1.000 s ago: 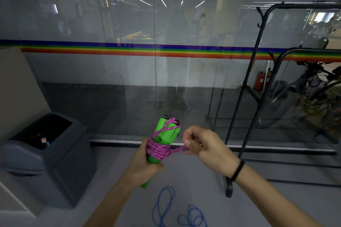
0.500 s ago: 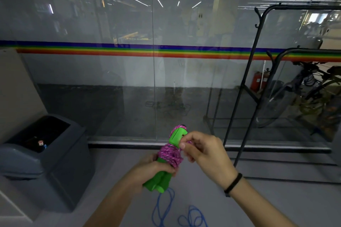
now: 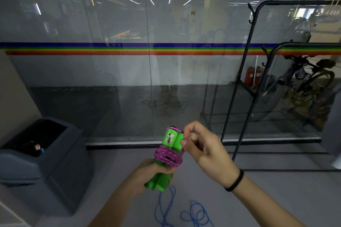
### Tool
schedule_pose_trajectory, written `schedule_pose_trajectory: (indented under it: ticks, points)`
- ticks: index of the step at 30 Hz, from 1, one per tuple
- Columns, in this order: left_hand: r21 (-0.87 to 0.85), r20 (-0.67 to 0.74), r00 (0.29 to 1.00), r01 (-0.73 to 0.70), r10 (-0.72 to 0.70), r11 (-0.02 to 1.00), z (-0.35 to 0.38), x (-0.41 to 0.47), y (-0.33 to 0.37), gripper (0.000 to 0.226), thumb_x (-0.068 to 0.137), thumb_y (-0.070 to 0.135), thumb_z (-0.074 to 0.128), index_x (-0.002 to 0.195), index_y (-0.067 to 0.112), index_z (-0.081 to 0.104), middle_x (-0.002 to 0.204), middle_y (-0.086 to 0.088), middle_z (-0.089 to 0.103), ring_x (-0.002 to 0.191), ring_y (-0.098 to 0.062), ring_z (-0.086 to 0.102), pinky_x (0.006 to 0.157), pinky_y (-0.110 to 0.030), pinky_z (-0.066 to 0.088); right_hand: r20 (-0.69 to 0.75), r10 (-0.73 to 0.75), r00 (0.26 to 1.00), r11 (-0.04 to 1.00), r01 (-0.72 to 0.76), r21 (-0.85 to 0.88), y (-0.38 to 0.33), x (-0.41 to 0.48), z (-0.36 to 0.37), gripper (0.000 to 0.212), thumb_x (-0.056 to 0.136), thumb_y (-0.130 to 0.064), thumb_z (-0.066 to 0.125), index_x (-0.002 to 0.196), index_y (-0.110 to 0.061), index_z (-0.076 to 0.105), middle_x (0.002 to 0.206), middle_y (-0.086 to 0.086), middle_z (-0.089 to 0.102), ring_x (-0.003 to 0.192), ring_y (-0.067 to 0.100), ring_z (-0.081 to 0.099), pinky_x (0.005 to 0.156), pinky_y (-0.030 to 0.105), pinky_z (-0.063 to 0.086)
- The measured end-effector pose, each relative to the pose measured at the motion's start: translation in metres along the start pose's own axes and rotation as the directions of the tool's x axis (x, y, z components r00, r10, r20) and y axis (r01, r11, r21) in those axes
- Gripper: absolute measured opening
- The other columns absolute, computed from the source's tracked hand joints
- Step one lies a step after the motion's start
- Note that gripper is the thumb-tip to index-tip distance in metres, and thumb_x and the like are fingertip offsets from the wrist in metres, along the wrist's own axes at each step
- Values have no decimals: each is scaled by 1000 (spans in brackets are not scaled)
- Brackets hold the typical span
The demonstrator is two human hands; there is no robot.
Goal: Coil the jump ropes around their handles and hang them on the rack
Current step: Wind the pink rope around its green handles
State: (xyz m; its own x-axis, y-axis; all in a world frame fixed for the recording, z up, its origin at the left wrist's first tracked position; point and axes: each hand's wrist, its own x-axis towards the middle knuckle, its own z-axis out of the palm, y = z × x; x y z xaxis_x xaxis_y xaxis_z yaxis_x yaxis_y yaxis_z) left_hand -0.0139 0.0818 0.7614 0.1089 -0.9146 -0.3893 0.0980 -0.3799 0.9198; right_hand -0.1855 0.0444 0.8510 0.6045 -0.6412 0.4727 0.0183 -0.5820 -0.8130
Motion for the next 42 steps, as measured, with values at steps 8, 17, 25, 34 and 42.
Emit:
schedule_pose_trajectory:
  ticks: [8,17,25,34,42]
  points:
    - [110,65,997,-38,31,993,-9,2,-21,35,52,22,84,80,7,70,70,-9,72,58,-17,66,54,-23,50,85,51,995,943,-20,-333,-1,2,11,9,85,-14,60,88,-17,52,49,-12,47,47,5,42,51,12,30]
    - [294,-52,989,-114,135,949,2,24,-17,93,50,41,81,130,12,45,119,1,55,98,-8,57,77,-21,45,53,-8,999,736,42,-676,28,27,-5,9,83,-16,61,89,-12,55,70,8,68,72,31,64,67,41,51]
    - [205,-36,910,-399,414,894,30,52,31,20,71,4,77,81,18,66,75,11,73,79,0,67,79,-16,49,49,96,994,727,-36,-686,64,44,-28,9,80,-19,61,88,-19,56,78,7,70,81,31,64,72,40,52]
    - [220,-19,859,-496,512,840,91,124,86,20,71,-11,70,68,9,67,52,9,68,51,2,62,57,-9,50,-80,257,963,837,-263,-480,108,73,-119,15,72,-16,72,78,-23,60,68,-10,60,65,7,57,68,24,47]
    - [179,34,835,-545,549,819,147,195,116,18,88,0,56,77,14,59,57,6,62,51,1,59,59,-23,53,-142,416,898,883,-437,-172,158,87,-185,28,76,2,59,78,-24,50,68,-6,53,64,12,54,68,32,46]
